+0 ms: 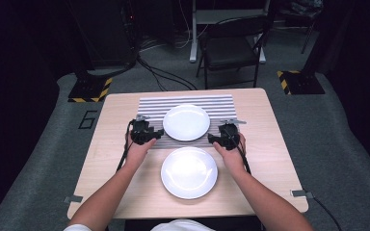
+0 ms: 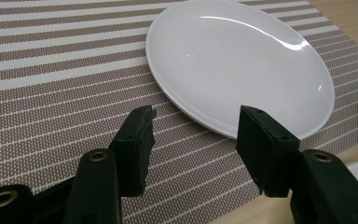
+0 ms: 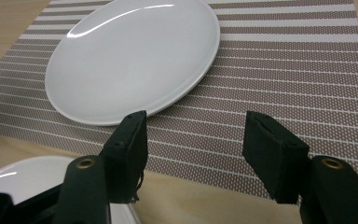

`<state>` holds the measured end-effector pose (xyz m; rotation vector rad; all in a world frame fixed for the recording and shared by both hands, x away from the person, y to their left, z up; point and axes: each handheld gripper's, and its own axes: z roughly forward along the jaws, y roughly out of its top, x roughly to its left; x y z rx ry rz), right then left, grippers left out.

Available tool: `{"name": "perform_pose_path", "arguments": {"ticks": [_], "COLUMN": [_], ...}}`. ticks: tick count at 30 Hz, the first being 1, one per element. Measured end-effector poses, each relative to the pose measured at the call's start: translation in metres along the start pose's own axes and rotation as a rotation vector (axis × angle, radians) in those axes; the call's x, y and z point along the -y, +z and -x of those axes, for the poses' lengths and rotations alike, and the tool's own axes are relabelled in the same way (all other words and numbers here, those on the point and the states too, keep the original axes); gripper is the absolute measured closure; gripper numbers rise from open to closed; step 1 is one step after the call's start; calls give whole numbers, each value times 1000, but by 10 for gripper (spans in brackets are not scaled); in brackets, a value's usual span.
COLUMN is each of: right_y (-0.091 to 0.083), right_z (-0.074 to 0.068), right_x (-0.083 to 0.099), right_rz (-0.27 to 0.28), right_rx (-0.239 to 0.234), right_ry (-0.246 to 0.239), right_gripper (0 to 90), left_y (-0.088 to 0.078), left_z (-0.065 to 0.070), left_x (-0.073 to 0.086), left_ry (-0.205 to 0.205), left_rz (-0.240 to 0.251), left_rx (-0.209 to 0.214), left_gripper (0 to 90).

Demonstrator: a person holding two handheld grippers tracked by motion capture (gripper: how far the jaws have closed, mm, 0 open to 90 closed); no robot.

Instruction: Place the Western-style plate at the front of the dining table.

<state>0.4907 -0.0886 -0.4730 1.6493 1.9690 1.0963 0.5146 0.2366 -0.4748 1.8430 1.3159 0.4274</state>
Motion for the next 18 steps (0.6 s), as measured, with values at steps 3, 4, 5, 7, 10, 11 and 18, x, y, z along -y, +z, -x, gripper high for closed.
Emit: {"name": "perform_pose_path", "arguments": {"ticks": [3,4,5,7,10,11,18], "right_y": [-3,-4,-5,-7,-9,-10,-19], "right_z": [2,4,4,5,7,8,12], "right_x": [4,5,7,11,18,20,33], "right_rz": [-2,-3,-1,2,-8,-13,-4], "right_rx": [-3,-2,-3,-1,3,-1,3], "right_ry": [13,5,7,0,3,4,-38], "right_gripper": [393,392,391,388,386,385,358], "left_y": [-5,-7,-8,-10,-13,-14,-22], "left_z": [1,2,2,1,-1,-2,-3], "left_x": [4,6,8,12,17,18,28], "left_ry": [14,17,26,22,18,20,40], "left_rz": [4,5,3,-6,-9,-11,-22], "left_rx": [12,9,10,9,8,8,1], "left_gripper": [457,457,456,454,453,453,440]}}
